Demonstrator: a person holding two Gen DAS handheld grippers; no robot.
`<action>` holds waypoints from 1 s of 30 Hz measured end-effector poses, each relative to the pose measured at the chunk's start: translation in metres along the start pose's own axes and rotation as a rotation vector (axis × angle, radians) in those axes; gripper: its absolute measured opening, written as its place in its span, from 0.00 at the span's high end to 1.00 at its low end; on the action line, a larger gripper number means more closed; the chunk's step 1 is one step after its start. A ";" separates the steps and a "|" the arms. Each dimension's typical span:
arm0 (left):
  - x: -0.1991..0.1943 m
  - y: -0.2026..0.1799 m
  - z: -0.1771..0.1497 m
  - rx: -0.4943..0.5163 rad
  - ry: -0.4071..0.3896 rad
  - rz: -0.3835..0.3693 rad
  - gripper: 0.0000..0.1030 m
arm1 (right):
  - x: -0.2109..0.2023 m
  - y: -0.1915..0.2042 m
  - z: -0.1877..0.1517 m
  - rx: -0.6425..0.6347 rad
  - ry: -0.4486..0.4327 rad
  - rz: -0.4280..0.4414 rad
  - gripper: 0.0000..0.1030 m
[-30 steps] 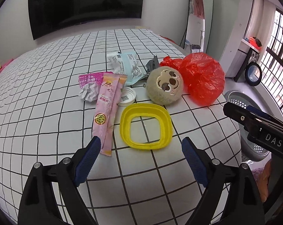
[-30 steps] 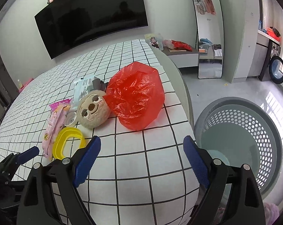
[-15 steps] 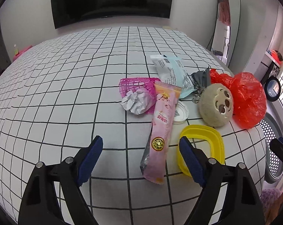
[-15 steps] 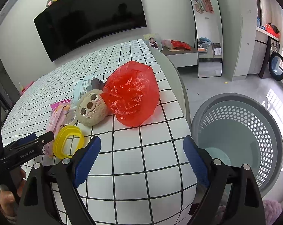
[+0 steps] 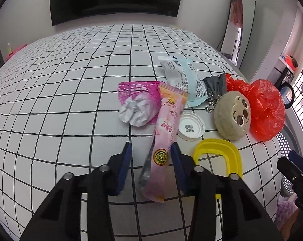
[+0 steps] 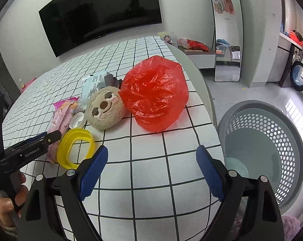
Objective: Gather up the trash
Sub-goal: 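Lift the yellow lid with the right tool while the left tool grasps the pink wrapper, then carry the pink wrapper and yellow lid in both tools over the grey basket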
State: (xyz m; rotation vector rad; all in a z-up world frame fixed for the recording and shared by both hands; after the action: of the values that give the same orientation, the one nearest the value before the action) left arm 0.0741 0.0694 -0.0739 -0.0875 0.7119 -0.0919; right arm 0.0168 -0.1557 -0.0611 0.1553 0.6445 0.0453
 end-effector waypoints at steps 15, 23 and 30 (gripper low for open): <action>-0.042 0.004 -0.004 0.024 -0.085 -0.066 0.91 | 0.020 0.064 0.000 -0.090 0.056 0.054 0.17; -0.061 0.021 -0.002 0.045 -0.163 -0.016 0.91 | 0.038 0.091 -0.013 -0.090 0.119 0.068 0.17; -0.064 0.040 -0.007 0.021 -0.168 0.000 0.91 | 0.046 0.109 -0.020 -0.109 0.139 0.070 0.17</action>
State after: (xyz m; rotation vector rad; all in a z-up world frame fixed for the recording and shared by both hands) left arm 0.0235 0.1157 -0.0418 -0.0744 0.5430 -0.0908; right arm 0.0418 -0.0417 -0.0869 0.0701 0.7734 0.1597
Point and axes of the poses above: each gripper's, at about its wrist camera, not at the fingertips, and x roughly the way its jaws point, y to its left, z to its top, the point moved 1 cm from there along x, roughly the way its jaws point, and after that the axes turned 13 degrees about -y, right-handed, at the moved point
